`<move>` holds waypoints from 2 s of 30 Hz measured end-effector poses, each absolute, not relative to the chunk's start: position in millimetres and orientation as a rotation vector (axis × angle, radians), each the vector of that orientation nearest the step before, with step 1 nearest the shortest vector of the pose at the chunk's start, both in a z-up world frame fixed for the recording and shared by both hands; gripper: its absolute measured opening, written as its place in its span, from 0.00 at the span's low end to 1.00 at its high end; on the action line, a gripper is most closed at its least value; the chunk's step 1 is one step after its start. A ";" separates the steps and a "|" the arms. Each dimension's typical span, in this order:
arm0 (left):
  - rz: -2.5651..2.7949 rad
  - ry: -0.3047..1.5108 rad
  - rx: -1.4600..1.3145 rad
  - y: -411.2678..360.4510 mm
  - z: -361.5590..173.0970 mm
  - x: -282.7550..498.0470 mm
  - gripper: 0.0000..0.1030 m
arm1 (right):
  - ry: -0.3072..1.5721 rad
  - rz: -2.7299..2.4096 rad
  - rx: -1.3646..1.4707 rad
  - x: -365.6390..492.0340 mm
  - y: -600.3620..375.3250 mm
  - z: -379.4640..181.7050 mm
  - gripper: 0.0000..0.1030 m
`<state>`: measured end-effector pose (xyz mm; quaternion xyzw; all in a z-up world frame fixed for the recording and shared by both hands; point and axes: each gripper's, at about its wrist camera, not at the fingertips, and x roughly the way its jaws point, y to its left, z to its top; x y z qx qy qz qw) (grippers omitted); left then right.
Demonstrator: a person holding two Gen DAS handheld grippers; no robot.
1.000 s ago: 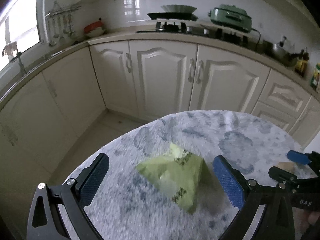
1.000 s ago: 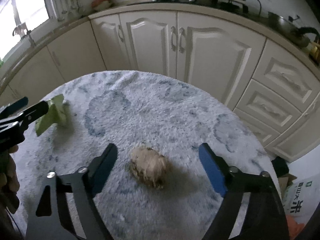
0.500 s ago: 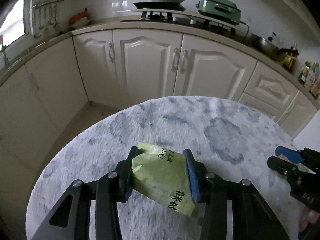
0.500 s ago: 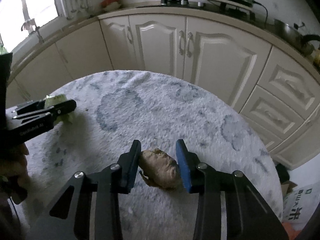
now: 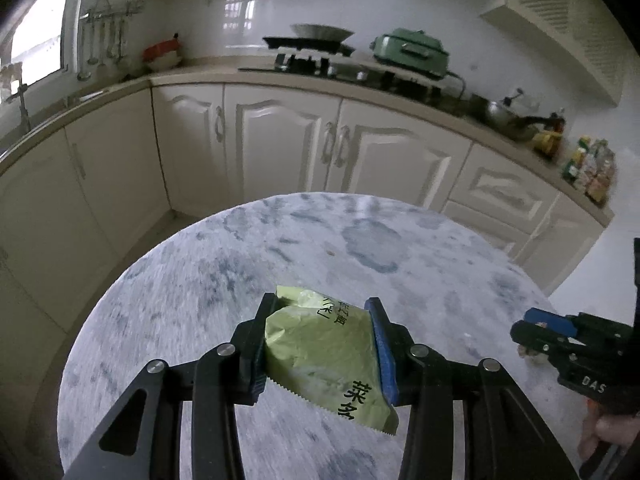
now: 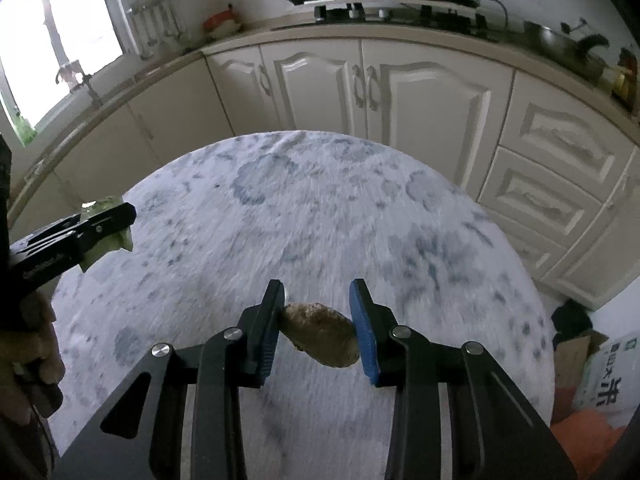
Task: Collect trash
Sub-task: 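Carry the green bag and brown lump down over the blue bin, then open both tools over the blue bin to drop the items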
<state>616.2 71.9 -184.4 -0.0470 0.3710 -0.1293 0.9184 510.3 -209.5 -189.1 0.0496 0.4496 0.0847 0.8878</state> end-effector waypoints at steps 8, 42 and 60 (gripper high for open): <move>-0.398 0.668 -0.114 51.4 -150.2 558.7 0.38 | 0.855 0.117 0.103 444.0 -224.6 -147.8 0.33; -0.723 0.914 0.202 -448.1 -325.4 524.3 0.39 | 1.025 -0.154 0.536 365.2 -642.9 -380.6 0.33; -0.515 1.389 0.257 -545.6 -621.2 635.0 0.41 | 1.399 -0.078 0.646 418.2 -680.9 -652.8 0.42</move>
